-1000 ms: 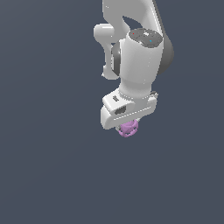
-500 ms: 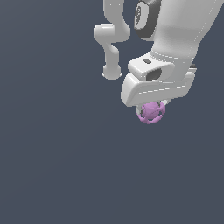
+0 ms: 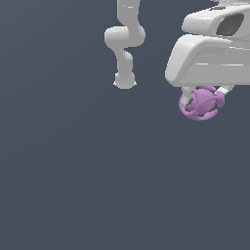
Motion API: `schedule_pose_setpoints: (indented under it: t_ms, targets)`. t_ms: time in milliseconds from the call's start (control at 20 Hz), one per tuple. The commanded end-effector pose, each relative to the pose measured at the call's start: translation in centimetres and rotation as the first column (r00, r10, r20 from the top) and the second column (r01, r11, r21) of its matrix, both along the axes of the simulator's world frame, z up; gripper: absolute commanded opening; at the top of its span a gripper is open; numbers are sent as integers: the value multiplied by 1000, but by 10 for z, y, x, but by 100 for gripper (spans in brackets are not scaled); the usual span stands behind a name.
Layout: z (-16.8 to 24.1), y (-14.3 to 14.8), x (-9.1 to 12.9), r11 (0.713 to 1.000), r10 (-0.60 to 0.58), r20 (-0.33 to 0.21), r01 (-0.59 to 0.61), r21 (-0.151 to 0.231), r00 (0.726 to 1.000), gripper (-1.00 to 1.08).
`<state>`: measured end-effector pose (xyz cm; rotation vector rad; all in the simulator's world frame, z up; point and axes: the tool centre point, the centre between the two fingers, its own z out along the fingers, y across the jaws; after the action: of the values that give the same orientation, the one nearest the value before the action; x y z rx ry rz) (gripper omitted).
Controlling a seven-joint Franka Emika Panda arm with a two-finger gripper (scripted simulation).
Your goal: Pick up the object and move it to a goal position.
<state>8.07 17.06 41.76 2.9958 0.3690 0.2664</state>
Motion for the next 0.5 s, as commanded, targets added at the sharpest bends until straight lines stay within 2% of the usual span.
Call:
schedule_pose_setpoints:
  t_ms: [0,450]
  targets:
    - [15,10,1,1000,-19,7,19,-3,1000,-100]
    - [54,35,6,998,-62,28,62,-8,998,-100]
